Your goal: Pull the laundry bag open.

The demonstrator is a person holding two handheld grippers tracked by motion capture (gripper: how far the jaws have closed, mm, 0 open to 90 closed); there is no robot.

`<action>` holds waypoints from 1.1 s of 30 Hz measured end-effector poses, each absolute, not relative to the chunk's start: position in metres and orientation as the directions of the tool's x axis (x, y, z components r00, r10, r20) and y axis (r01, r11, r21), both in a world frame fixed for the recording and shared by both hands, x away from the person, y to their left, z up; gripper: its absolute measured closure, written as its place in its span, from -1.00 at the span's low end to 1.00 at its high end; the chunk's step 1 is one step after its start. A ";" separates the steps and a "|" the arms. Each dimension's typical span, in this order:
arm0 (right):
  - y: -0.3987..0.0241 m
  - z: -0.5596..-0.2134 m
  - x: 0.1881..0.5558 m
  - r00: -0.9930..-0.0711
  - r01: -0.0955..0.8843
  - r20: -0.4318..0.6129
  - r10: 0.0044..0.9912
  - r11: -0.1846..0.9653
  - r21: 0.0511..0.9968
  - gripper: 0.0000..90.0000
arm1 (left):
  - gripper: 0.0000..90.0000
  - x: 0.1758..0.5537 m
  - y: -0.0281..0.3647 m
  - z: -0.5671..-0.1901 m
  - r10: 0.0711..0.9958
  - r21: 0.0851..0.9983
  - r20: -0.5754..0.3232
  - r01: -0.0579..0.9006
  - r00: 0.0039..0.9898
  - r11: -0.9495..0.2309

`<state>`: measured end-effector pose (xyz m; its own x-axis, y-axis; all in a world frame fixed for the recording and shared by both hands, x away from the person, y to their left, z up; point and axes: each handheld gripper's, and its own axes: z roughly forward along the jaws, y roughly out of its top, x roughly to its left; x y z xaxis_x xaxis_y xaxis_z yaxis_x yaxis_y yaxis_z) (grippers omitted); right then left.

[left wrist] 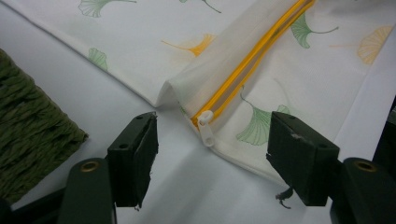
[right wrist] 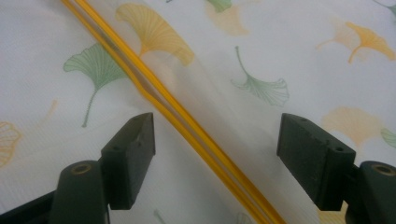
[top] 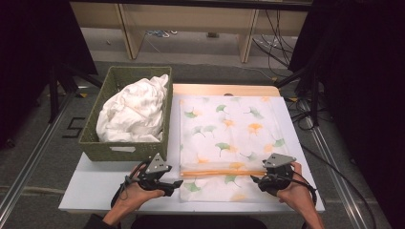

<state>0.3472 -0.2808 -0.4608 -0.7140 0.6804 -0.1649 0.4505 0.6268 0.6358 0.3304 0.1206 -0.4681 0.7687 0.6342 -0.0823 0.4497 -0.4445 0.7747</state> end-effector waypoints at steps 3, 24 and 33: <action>-0.274 -0.464 0.352 -0.720 0.452 -0.169 0.673 0.640 0.621 -0.36 | -0.28 0.329 0.121 -0.467 0.637 0.770 -0.077 0.451 0.767 -0.451; -0.242 -0.465 0.377 -0.725 0.459 -0.230 0.650 0.704 0.542 -0.31 | -0.28 0.329 0.122 -0.466 0.635 0.774 -0.083 0.451 0.768 -0.445; -0.238 -0.454 0.382 -0.710 0.395 -0.267 0.652 0.681 0.616 -0.03 | -0.29 0.329 0.121 -0.466 0.634 0.775 -0.078 0.447 0.769 -0.446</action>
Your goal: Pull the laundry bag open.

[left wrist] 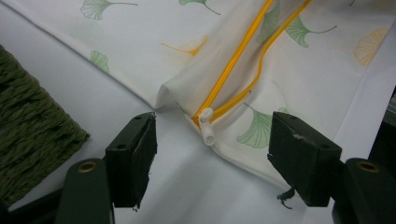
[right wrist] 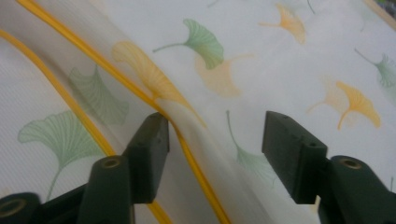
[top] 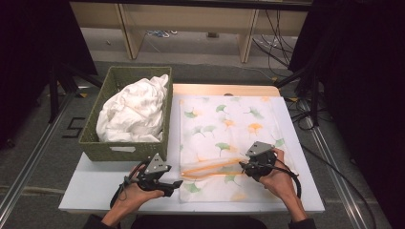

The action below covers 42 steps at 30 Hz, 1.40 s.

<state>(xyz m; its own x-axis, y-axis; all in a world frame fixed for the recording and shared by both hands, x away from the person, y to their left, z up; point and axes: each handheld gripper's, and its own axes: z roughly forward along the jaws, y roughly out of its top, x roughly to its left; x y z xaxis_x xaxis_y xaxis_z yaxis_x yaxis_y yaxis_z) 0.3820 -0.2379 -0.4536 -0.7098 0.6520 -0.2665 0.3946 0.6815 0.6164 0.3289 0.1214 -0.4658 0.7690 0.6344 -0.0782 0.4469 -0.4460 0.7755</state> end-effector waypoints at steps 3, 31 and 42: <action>-0.235 -0.454 0.385 -0.724 0.372 -0.268 0.635 0.687 0.624 0.07 | -0.29 0.329 0.122 -0.466 0.632 0.775 -0.079 0.446 0.771 -0.447; -0.235 -0.436 0.398 -0.756 0.326 -0.232 0.612 0.660 0.677 0.99 | -0.30 0.335 0.122 -0.444 0.641 0.808 -0.084 0.428 0.763 -0.404; -0.236 -0.434 0.397 -0.756 0.306 -0.249 0.605 0.664 0.683 0.99 | -0.31 0.337 0.126 -0.425 0.654 0.827 -0.082 0.418 0.752 -0.377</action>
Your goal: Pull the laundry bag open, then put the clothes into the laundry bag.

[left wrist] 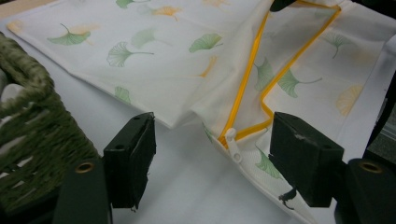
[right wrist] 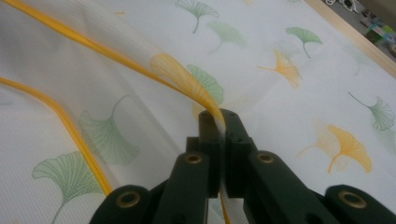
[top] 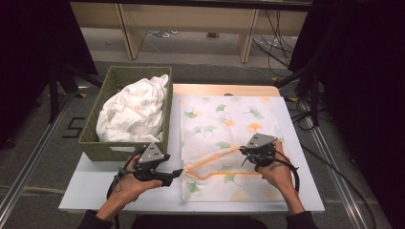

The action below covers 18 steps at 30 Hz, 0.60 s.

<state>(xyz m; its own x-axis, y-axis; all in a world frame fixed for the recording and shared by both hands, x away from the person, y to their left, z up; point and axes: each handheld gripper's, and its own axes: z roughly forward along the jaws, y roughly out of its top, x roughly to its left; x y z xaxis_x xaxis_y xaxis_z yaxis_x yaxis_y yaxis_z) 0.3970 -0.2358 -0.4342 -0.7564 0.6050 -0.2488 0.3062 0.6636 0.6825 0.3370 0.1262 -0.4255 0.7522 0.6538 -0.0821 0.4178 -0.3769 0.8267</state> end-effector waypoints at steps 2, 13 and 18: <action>-0.235 -0.435 0.397 -0.759 0.307 -0.246 0.602 0.665 0.681 0.99 | -0.31 0.337 0.126 -0.424 0.657 0.837 -0.098 0.419 0.747 -0.352; -0.235 -0.435 0.396 -0.752 0.315 -0.250 0.609 0.666 0.676 0.99 | -0.33 0.340 0.135 -0.406 0.671 0.852 -0.080 0.400 0.737 -0.338; -0.235 -0.435 0.397 -0.751 0.320 -0.244 0.613 0.663 0.677 0.99 | -0.34 0.345 0.140 -0.397 0.677 0.854 -0.051 0.384 0.734 -0.352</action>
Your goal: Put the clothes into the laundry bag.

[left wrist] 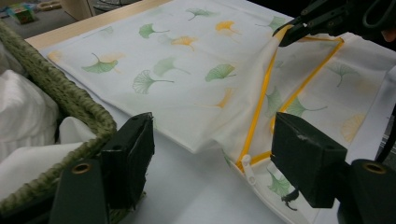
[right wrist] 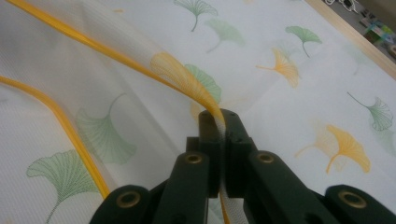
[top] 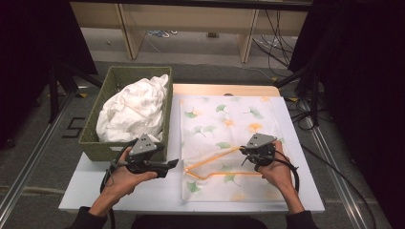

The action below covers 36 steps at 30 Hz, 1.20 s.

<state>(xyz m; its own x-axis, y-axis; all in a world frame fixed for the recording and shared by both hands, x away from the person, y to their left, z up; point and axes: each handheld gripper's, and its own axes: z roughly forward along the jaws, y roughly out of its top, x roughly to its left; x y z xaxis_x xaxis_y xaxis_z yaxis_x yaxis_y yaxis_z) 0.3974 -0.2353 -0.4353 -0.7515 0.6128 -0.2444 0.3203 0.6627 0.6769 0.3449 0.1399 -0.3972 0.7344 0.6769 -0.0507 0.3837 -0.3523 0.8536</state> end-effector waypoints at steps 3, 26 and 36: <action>-0.235 -0.435 0.398 -0.757 0.309 -0.251 0.603 0.669 0.676 0.99 | -0.35 0.348 0.143 -0.393 0.689 0.856 -0.049 0.387 0.723 -0.344; -0.235 -0.435 0.398 -0.763 0.302 -0.260 0.592 0.681 0.667 0.99 | -0.55 0.438 0.216 -0.357 0.888 0.839 0.043 0.465 0.458 -0.281; -0.235 -0.436 0.397 -0.760 0.317 -0.252 0.600 0.679 0.663 0.99 | -0.64 0.490 0.221 -0.363 0.881 0.773 -0.003 0.561 0.473 -0.298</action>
